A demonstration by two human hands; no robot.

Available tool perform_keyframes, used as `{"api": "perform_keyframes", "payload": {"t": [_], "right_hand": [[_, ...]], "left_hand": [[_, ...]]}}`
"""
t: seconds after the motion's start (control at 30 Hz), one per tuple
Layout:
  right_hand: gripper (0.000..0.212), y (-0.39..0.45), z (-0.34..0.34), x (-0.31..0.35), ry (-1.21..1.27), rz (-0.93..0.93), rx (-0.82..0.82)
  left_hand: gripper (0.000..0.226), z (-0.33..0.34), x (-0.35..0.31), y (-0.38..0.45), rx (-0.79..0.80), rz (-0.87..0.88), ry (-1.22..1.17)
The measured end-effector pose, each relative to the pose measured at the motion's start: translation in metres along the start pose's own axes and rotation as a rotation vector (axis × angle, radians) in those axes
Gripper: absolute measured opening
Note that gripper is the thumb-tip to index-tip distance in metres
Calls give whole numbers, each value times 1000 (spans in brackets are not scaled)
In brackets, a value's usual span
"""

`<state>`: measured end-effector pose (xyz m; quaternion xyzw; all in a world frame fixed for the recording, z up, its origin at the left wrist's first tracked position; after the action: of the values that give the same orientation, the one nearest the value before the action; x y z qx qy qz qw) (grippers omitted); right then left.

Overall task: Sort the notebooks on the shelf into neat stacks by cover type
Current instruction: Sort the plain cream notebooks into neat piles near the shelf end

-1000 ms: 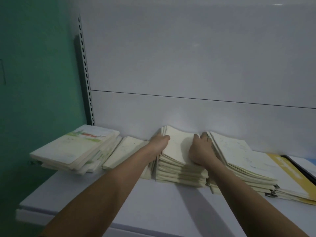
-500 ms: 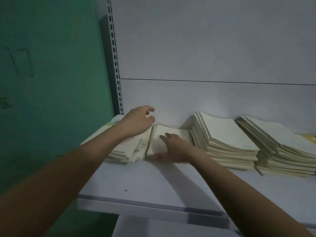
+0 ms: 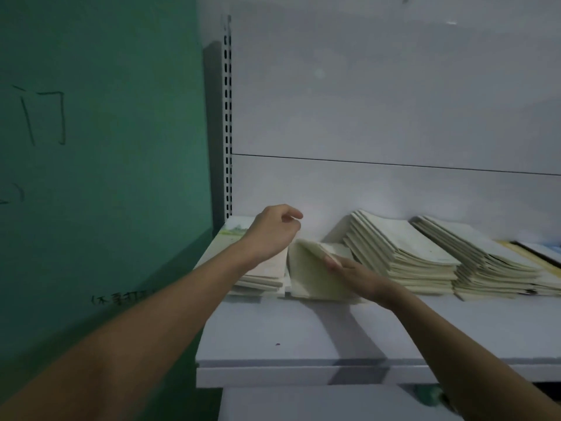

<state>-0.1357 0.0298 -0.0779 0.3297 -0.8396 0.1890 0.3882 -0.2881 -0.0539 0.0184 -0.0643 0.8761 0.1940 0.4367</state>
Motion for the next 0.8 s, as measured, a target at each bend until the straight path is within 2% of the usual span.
{"api": "perform_keyframes", "payload": {"t": [0.07,0.13,0.17,0.23,0.3,0.37,0.4,0.5,0.57,0.63,0.67,0.73,0.8], "right_hand": [[48,-9,-14,21,114,-40,-176],[44,-23,-28,44,199,-108,-415],[42,-29,-31,53,231,-134,-503],[35,-38,-31,77,206,-230,-591],[23,-48,-19,105,0,-374,-562],[39,-47,-3,121,-371,-512,-488],[46,-43,2,120,-476,-536,-438],[71,-32,2,104,-563,-543,-374],[86,-29,0,84,-405,-491,-356],[87,-27,3,55,-164,-396,-296],[88,-24,8,38,-163,-340,-252],[96,-11,22,-1,-403,-167,-118],[88,-5,30,-20,-650,-124,-63]], "left_hand": [[22,6,0,-4,44,-61,-169],[17,13,1,-12,107,-207,-445],[21,18,1,-17,149,-297,-581],[43,30,-1,-23,288,-435,-840],[56,35,-7,-23,375,-474,-1066],[45,29,-9,-20,314,-473,-1167],[36,25,-9,-19,262,-467,-1145],[16,13,-1,-19,104,-445,-1060],[17,3,10,-19,14,-443,-998],[32,-6,18,-18,-47,-435,-949],[37,-9,20,-20,-64,-437,-934],[42,-10,22,-24,-84,-431,-893],[44,-8,23,-27,-105,-405,-871]]}}
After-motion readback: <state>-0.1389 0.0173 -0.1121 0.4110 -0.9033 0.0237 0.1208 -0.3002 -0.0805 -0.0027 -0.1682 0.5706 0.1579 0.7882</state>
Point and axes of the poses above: each hand's wrist, its own y-axis towards the middle knuckle, its own z-axis out of the palm, x = y × z, the point moved 7 cm from there along y, towards the middle knuckle, and after that the axes turned 2 degrees about z, right-handed, at the moved point
